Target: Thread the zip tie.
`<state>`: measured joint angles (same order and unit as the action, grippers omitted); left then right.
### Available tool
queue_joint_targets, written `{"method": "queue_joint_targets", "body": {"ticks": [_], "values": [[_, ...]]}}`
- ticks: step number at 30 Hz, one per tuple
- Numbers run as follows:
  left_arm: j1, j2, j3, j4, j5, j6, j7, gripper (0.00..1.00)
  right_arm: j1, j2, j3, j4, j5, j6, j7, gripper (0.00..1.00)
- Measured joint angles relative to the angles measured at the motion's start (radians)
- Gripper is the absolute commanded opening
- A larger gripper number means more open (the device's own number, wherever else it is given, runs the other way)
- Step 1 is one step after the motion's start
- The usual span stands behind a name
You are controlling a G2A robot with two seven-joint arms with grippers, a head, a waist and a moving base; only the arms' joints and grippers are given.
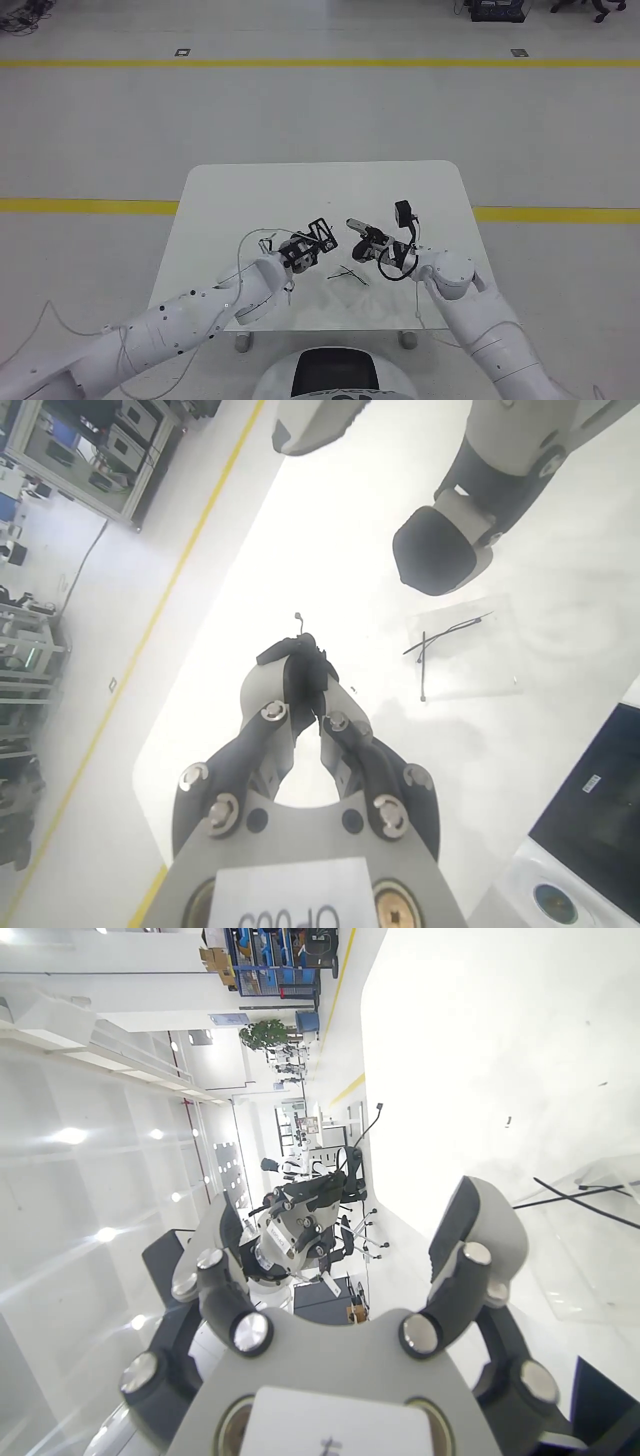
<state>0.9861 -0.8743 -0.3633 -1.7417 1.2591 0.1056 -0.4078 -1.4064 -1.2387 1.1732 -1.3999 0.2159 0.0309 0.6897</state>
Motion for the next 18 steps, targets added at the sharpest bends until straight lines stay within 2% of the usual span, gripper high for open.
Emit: {"method": "queue_joint_targets", "body": {"ticks": [1, 4, 9, 11, 14, 16, 18], "values": [[0.006, -0.001, -0.011, 0.004, -0.025, 0.002, 0.008, 0.0, -0.001, 0.0, 0.001, -0.004, -0.006, -0.009, -0.005, 1.0], [0.025, 0.001, -0.066, 0.019, -0.199, -0.022, 0.035, 0.0, -0.013, 0.008, 0.019, -0.011, -0.051, -0.091, -0.009, 1.0], [0.059, 0.013, -0.152, 0.04, -0.469, -0.13, 0.066, 0.0, -0.014, 0.025, 0.059, 0.026, -0.066, -0.231, 0.09, 1.0], [0.073, 0.018, -0.181, 0.058, -0.569, -0.181, 0.071, 0.0, -0.004, 0.029, 0.066, 0.062, -0.037, -0.283, 0.161, 1.0], [0.099, 0.019, -0.214, 0.08, -0.702, -0.232, 0.106, 0.0, 0.023, 0.031, 0.061, 0.124, 0.005, -0.351, 0.262, 1.0], [0.112, 0.019, -0.226, 0.091, -0.763, -0.264, 0.123, 0.0, 0.039, 0.031, 0.054, 0.157, 0.026, -0.373, 0.308, 1.0], [0.126, 0.017, -0.239, 0.104, -0.832, -0.295, 0.141, 0.0, 0.055, 0.03, 0.047, 0.182, 0.043, -0.373, 0.347, 1.0]]}}
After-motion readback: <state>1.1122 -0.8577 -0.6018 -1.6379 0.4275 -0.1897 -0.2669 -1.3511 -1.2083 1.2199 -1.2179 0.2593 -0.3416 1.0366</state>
